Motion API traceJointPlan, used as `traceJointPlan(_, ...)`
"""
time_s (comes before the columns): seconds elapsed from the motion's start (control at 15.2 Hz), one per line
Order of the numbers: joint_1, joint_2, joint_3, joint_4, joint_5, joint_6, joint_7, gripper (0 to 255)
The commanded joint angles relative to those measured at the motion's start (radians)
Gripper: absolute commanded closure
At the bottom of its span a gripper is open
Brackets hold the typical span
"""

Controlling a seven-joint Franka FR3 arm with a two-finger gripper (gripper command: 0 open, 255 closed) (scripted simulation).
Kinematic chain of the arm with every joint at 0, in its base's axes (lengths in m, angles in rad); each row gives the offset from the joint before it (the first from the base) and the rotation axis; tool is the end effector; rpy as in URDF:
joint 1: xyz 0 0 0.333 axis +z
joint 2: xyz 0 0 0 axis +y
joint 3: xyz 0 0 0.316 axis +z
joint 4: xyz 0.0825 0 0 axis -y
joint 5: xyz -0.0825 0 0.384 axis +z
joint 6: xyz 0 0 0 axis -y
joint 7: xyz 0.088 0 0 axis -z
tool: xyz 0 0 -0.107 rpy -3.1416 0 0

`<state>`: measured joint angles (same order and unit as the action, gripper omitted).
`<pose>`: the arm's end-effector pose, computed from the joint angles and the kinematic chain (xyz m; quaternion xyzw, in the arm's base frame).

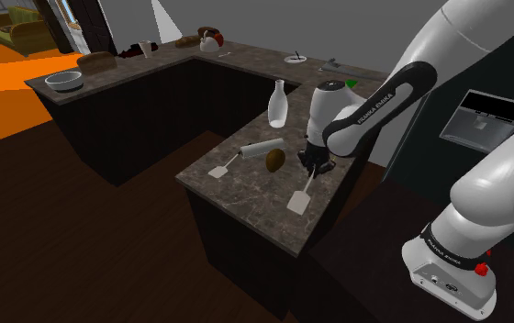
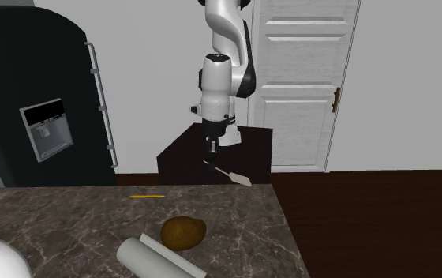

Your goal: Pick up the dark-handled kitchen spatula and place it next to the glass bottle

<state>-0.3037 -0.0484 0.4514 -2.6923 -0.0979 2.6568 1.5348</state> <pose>0.4072 0.0613 0.2466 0.7953 -0.6052 0.0274 0.0197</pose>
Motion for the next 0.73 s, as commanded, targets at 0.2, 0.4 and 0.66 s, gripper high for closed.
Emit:
traceJointPlan(0.2,0.019,-0.083,-0.005,0.012,0.081,-0.087,-0.061,255)
traceJointPlan(0.4,0.030,-0.128,-0.012,0.021,0.113,-0.136,-0.087,255)
traceJointPlan(0.66,0.042,-0.183,-0.024,0.036,0.145,-0.203,-0.113,255)
